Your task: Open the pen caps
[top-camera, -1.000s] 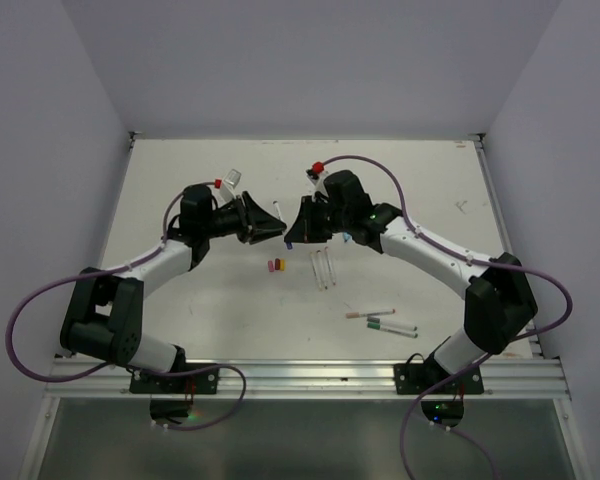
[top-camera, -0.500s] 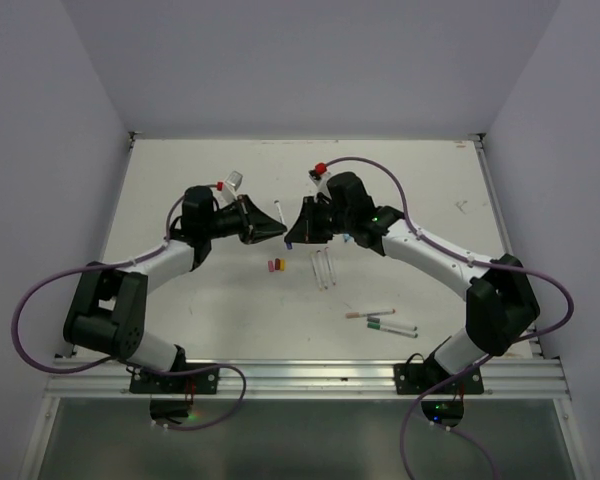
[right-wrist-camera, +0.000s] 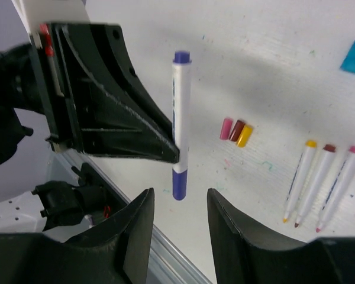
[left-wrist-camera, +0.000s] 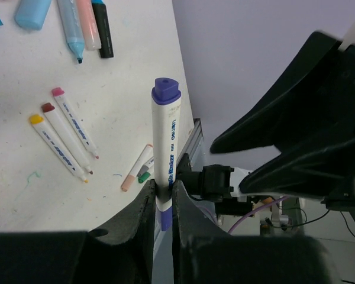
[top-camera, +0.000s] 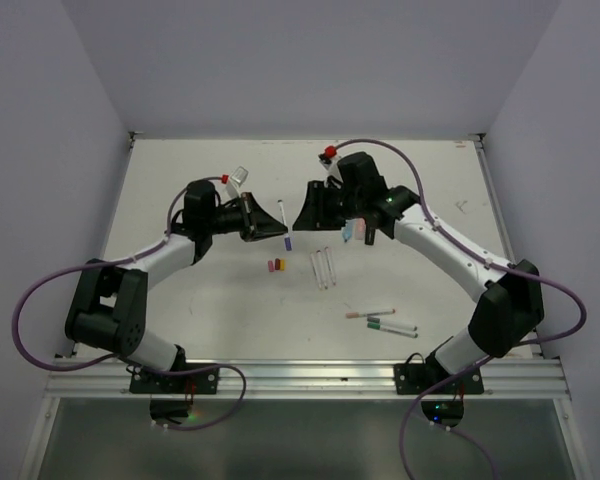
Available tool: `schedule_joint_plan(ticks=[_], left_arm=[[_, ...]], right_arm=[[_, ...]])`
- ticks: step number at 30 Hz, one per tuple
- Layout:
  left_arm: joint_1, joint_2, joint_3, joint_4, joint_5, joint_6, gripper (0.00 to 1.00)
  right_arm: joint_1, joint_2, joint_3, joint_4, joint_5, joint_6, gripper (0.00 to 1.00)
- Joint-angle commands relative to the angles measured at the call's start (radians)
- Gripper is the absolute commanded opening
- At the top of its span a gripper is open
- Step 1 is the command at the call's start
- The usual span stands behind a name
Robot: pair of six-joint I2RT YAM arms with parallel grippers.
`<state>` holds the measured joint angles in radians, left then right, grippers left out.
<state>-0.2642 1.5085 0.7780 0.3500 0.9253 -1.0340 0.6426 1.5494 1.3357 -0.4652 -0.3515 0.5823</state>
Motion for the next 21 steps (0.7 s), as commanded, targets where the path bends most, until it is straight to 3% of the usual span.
schedule_joint_plan(ticks=[1, 8, 21], left_arm=[[-0.003, 0.001, 0.038, -0.069, 0.072, 0.13, 0.0], [-0.004, -0.042, 0.01, -0.097, 0.089, 0.163, 0.0], [-0.017, -0.051, 0.012, -0.072, 0.11, 0.146, 0.0]], right_arm=[[-0.055, -0.028, 0.091, -0.05, -0.029, -0.025, 0.45], [-0.058, 0.089, 0.163, 0.003, -0.11, 0.02, 0.45], [-0.049, 0.158, 0.168, 0.079, -0.164, 0.067, 0.44]])
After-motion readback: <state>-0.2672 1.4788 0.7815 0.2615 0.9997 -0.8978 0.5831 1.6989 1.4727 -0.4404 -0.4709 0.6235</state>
